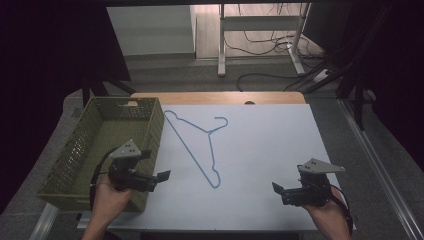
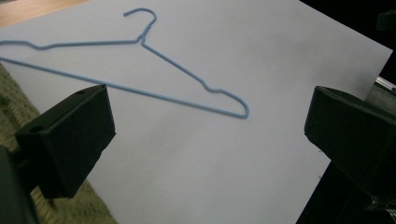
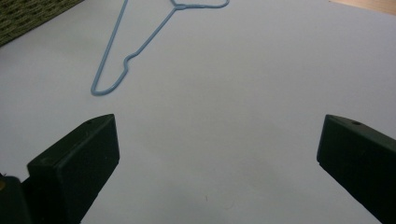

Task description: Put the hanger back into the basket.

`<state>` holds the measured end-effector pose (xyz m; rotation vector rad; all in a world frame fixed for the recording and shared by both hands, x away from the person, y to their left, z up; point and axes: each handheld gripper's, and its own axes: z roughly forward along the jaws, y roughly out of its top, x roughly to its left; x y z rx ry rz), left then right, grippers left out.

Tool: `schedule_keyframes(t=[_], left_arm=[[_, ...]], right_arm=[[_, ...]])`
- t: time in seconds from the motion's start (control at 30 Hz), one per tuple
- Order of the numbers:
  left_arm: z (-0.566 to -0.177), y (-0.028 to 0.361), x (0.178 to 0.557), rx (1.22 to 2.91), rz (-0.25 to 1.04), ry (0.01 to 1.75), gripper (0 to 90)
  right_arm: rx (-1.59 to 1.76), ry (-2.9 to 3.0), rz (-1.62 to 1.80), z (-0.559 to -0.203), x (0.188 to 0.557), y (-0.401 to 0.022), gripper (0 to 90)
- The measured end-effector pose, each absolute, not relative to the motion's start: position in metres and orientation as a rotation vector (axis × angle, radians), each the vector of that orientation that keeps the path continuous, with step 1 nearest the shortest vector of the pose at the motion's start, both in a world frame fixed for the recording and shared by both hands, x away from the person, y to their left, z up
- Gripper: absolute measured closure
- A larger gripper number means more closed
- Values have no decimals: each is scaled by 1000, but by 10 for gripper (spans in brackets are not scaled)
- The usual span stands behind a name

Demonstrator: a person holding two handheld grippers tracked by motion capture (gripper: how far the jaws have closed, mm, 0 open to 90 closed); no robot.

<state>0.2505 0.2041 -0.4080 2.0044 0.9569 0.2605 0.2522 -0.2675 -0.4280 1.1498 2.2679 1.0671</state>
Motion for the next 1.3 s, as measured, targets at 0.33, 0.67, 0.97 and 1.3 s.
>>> schedule_keyframes(t=[0.33, 0.67, 0.97, 1.3], left_arm=[[-410, 168, 278, 2081, 241, 955, 1], [-424, 120, 319, 2184, 259, 972, 19], [-441, 99, 354, 2201, 276, 985, 56], [-456, 93, 395, 2215, 258, 1003, 214]], right_arm=[[1165, 2255, 1060, -431, 251, -277, 0], [1192, 2241, 1034, -438, 248, -290, 0], [1209, 2248, 1013, -445, 248, -297, 0], [1207, 2256, 1007, -447, 249, -298, 0]])
